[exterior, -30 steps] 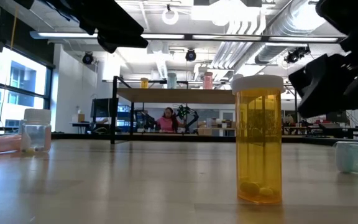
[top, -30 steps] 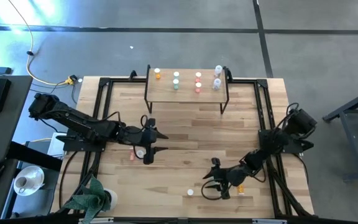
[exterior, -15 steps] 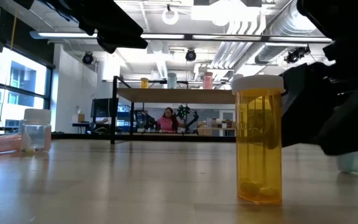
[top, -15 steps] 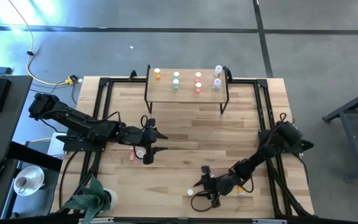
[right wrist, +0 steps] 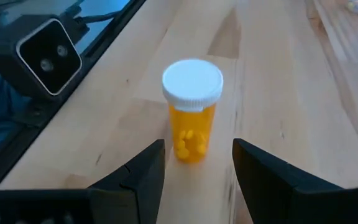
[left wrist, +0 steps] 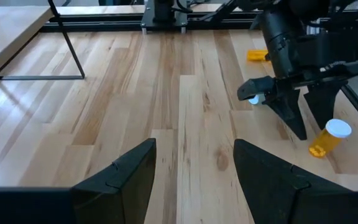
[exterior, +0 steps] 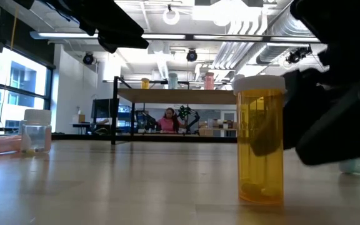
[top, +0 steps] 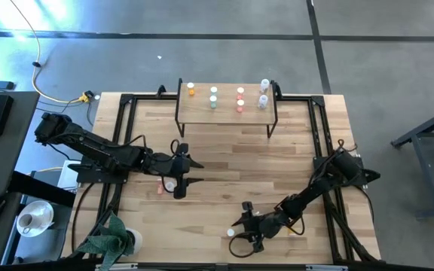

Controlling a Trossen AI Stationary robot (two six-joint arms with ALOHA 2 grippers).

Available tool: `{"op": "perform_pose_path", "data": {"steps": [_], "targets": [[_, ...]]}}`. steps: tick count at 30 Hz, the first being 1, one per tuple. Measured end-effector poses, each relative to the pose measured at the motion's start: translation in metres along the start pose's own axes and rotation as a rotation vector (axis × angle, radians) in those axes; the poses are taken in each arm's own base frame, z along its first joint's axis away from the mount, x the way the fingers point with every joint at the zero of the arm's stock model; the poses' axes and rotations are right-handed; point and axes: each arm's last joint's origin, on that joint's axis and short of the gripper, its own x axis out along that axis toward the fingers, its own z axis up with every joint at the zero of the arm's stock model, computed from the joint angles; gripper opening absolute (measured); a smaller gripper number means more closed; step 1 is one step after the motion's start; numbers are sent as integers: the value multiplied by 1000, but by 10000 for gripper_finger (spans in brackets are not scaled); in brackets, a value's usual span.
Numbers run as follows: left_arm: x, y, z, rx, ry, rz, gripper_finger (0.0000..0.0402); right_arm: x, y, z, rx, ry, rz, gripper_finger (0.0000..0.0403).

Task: Pick and place medicine bottles onto shelf by color
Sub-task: Put the left orange pill bottle on the shelf

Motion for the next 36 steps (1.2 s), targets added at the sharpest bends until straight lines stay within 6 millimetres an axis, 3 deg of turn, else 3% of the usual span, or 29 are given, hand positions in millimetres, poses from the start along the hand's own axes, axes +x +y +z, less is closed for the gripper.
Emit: {"op": "perform_pose_path", "data": {"steps": [23, 29, 36], "targets": [[0, 0, 0, 0, 0, 0, 203, 8, -2, -1, 23, -86, -16, 179], [0, 0, 0, 0, 0, 0, 203, 22, 2, -5, -3, -69, -13, 179], [0, 0, 0, 0, 0, 4, 203, 24, 4, -2, -13, -52, -12, 177]]}}
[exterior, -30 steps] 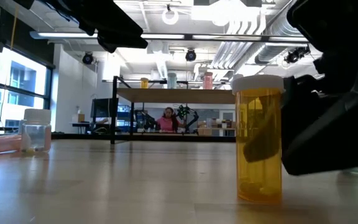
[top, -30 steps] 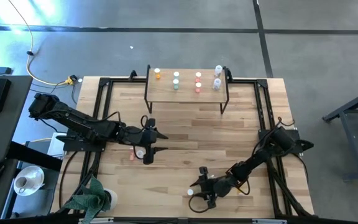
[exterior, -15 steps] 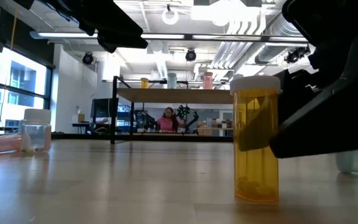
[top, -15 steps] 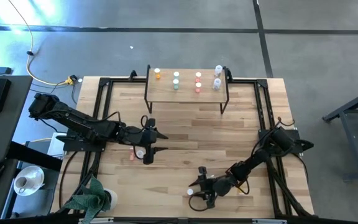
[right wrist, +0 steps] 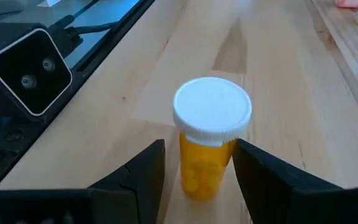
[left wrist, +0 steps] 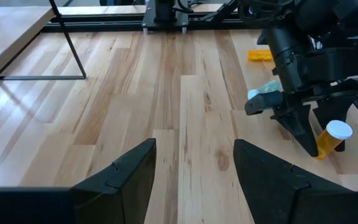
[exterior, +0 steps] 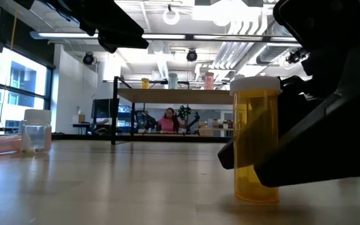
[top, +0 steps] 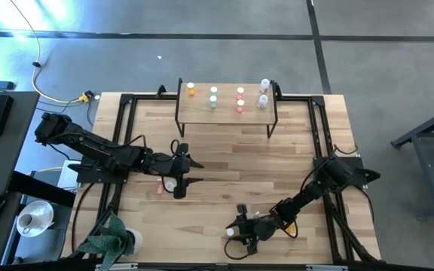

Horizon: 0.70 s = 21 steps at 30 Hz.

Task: Pick and place medicine bottles onto shelf by color
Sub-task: Put the left orange pill bottle on the shelf

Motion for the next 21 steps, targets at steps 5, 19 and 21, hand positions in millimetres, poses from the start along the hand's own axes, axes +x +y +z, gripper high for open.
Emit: {"op": "perform_pose_path", "data": {"steps": [5, 19, 21], "targets": [[0, 0, 0, 0, 0, 3, 203, 0, 0, 0, 0, 0, 0, 146], [0, 0, -1, 2, 7, 3, 203, 3, -11, 9, 42, -37, -20, 81], [0, 0, -1, 2, 7, 4, 203, 3, -19, 16, 67, -46, -36, 83]]}}
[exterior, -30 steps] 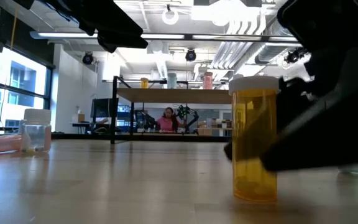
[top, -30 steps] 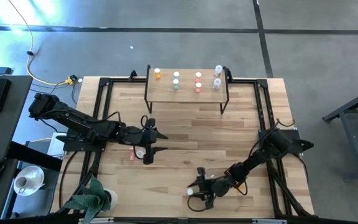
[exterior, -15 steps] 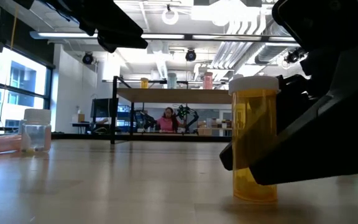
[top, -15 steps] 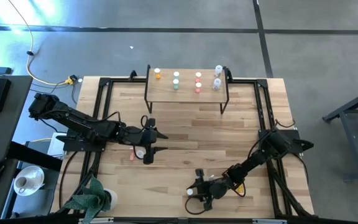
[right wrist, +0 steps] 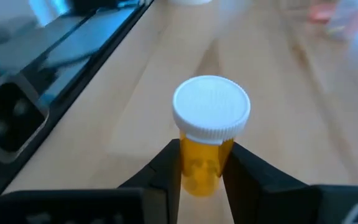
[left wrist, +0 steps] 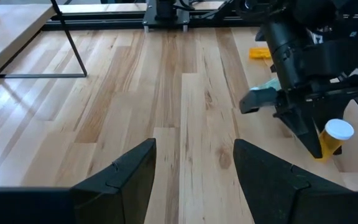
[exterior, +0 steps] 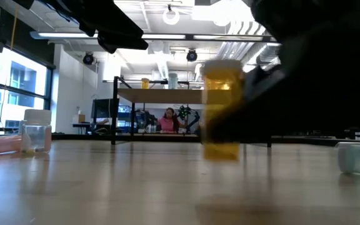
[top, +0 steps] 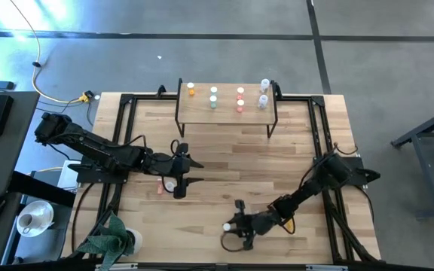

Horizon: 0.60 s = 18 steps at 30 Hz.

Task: Pick and place medicine bottles onto shelf by color
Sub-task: Put the left orange pill bottle on the shelf

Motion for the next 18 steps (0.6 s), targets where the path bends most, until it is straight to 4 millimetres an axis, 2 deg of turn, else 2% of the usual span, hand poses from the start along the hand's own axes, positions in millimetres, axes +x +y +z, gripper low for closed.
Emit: {"op": "perform_pose_path", "data": {"steps": [5, 9, 18], "targets": [[0, 0, 0, 1, 2, 0, 203, -5, -25, 29, 29, -16, -48, 84], [0, 0, -3, 9, 33, 3, 203, -12, -52, 52, 66, -5, -76, 85], [0, 1, -8, 22, 81, 8, 203, -36, -118, 90, 181, 44, -175, 85]]}}
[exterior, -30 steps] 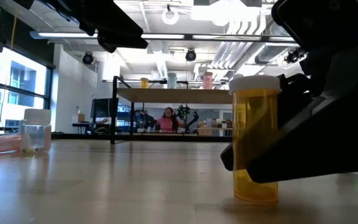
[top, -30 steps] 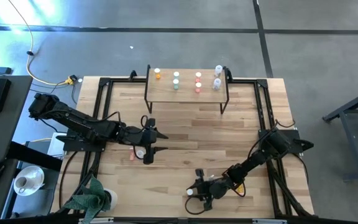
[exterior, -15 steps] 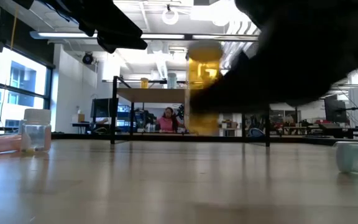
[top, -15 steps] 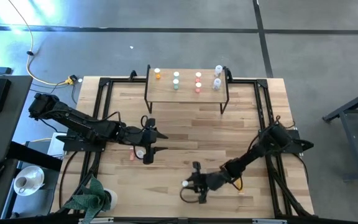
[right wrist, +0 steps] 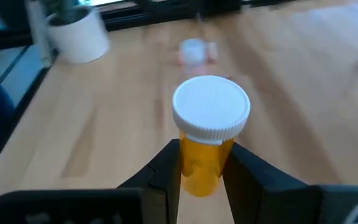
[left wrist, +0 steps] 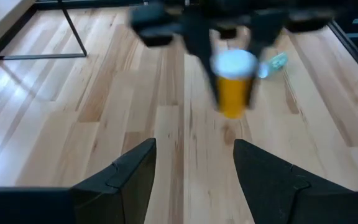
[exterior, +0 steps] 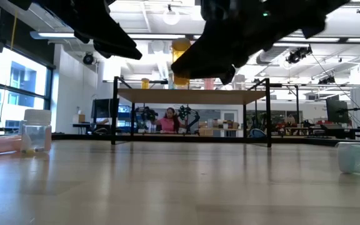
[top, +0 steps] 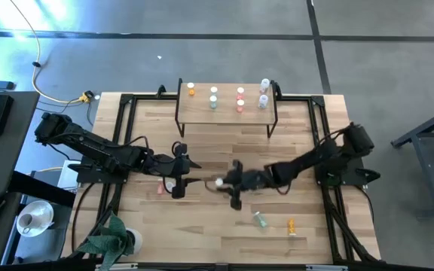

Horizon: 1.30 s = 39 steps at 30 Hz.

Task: Pick and place medicine bottles onto shelf by color
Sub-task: Put the left orange pill bottle on the shelf

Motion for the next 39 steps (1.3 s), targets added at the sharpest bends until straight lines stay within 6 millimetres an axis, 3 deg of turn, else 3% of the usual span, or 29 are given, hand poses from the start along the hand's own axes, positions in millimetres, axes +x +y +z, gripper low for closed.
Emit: {"op": "perform_pose_path", "data": {"steps": [8, 15, 20, 31, 39], "targets": [[2, 8, 0, 11, 12, 28, 203, -24, -40, 37, 27, -47, -86, 85], [4, 22, -2, -13, 35, 76, 203, -25, -40, 71, -83, -9, -113, 85], [6, 27, -2, -28, 52, 24, 203, -13, -39, 64, -119, 67, -111, 85], [6, 28, -2, 1, 47, -2, 203, 34, -42, 22, -48, 169, -76, 85], [6, 27, 0, 1, 34, -30, 203, 59, -39, 26, -54, 138, -62, 85]]}}
